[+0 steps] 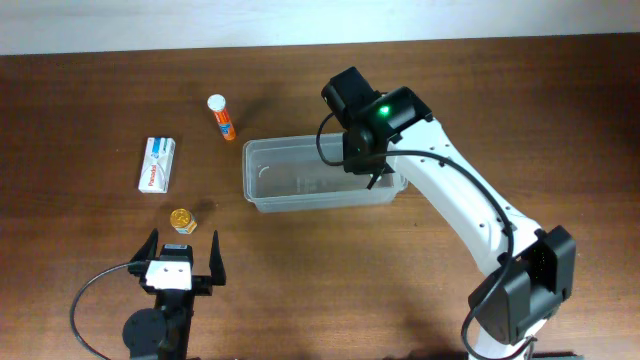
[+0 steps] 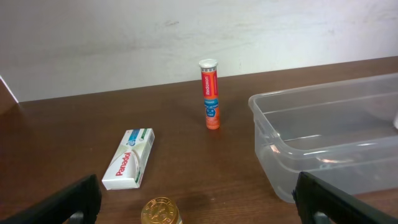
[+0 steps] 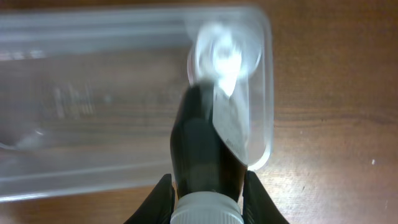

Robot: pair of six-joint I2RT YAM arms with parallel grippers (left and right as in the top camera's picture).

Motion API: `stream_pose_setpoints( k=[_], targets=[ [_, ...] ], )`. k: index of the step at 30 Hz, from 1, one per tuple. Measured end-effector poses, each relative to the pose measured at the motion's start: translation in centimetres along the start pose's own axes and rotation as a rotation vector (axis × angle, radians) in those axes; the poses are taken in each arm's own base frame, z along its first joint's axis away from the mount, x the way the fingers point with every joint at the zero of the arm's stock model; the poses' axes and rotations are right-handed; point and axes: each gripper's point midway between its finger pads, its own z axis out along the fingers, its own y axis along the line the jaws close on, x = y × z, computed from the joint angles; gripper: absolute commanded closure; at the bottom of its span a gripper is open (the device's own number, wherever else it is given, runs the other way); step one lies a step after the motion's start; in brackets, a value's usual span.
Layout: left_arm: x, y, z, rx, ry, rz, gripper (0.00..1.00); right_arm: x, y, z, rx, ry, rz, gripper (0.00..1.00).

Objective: Pack container
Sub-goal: 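Carry the dark bottle into the container beside the spray bottle, release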

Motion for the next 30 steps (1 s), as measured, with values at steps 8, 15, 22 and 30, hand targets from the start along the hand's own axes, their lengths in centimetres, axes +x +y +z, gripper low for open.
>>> stream_pose_setpoints(
  k=[8, 15, 22, 30],
  targets=[
    [0.0, 0.0, 0.0, 0.0, 0.0, 0.0, 0.01, 0.9, 0.4, 1.3, -0.012, 0.032, -0.075, 0.81],
    [0.0, 0.0, 0.0, 0.0, 0.0, 0.0, 0.01, 0.9, 0.4, 1.3, -0.016, 0.033, -0.083, 0.8],
    [0.0, 0.0, 0.0, 0.0, 0.0, 0.0, 0.01, 0.7, 0.1, 1.4, -0.014, 0.034, 0.005, 0.8],
    [0.0, 0.0, 0.0, 0.0, 0.0, 0.0, 0.01, 0.8, -0.5, 1.6, -0.015, 0.056, 0.194, 0.8]
  ],
)
